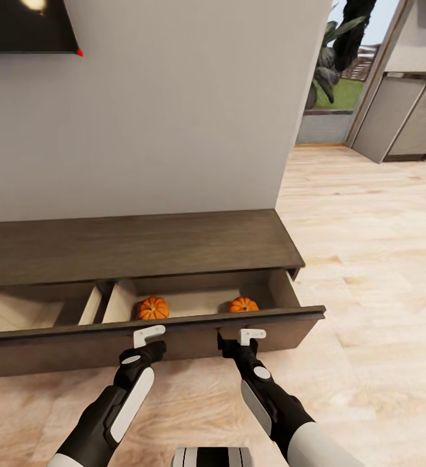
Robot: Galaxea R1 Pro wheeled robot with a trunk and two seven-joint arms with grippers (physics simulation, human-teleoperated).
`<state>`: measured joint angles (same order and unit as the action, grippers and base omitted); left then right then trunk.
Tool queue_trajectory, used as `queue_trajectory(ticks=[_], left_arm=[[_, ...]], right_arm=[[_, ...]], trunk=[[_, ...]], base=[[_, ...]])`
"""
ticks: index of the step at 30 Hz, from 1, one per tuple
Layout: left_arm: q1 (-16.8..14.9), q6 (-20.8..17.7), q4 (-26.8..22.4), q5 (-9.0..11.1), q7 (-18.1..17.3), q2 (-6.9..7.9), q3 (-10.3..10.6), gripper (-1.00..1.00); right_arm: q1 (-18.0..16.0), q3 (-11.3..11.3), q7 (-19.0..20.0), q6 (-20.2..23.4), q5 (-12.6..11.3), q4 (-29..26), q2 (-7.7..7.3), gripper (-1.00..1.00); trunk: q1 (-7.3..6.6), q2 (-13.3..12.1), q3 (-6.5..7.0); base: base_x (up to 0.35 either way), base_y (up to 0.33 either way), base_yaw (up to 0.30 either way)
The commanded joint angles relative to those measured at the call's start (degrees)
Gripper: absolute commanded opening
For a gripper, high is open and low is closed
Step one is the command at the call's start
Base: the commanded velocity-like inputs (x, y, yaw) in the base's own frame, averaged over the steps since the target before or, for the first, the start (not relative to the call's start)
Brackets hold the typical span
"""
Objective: Place each of the two pumpkins and all three candles from the living room inside a cabinet in the living room (use any cabinet), then make sure every cabinet is closed, and position the cauldron so it is next to a table in the living room.
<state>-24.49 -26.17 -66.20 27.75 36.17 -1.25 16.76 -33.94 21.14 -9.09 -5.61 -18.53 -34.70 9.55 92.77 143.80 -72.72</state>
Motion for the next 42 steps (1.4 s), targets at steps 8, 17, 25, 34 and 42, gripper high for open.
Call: queue_trajectory(ticks=[8, 17, 25, 34, 42], left_arm=[[-0.03, -0.11, -0.12, 0.46, 0.48, 0.02, 0.11, 1.0], [-0.03, -0.11, -0.09, 0.46, 0.54, 0.02, 0.09, 1.0], [-0.03, -0.11, -0.07, 0.46, 0.57, 0.02, 0.09, 1.0], [-0.03, -0.11, -0.14, 0.46, 0.57, 0.02, 0.05, 1.0], [-0.03, -0.11, -0.16, 0.46, 0.57, 0.02, 0.08, 1.0]], right_arm=[[-0.07, 0.3, -0.49, -0.29, -0.54, -0.01, -0.06, 1.0], [-0.07, 0.3, -0.49, -0.28, -0.54, -0.01, -0.06, 1.0], [-0.07, 0.3, -0.49, -0.28, -0.54, -0.01, -0.06, 1.0], [-0.07, 0.3, -0.49, -0.29, -0.54, -0.01, -0.06, 1.0], [-0.07, 0.3, -0.49, -0.28, -0.54, -0.01, -0.06, 1.0]], trunk=[[0.01, 0.02, -0.04], [0.01, 0.02, -0.04], [0.01, 0.02, -0.04], [0.01, 0.02, -0.04], [0.01, 0.02, -0.04]], base=[[0.173, 0.0, 0.0], [0.169, 0.0, 0.0], [0.127, 0.0, 0.0], [0.12, 0.001, 0.0], [0.149, 0.02, 0.0]])
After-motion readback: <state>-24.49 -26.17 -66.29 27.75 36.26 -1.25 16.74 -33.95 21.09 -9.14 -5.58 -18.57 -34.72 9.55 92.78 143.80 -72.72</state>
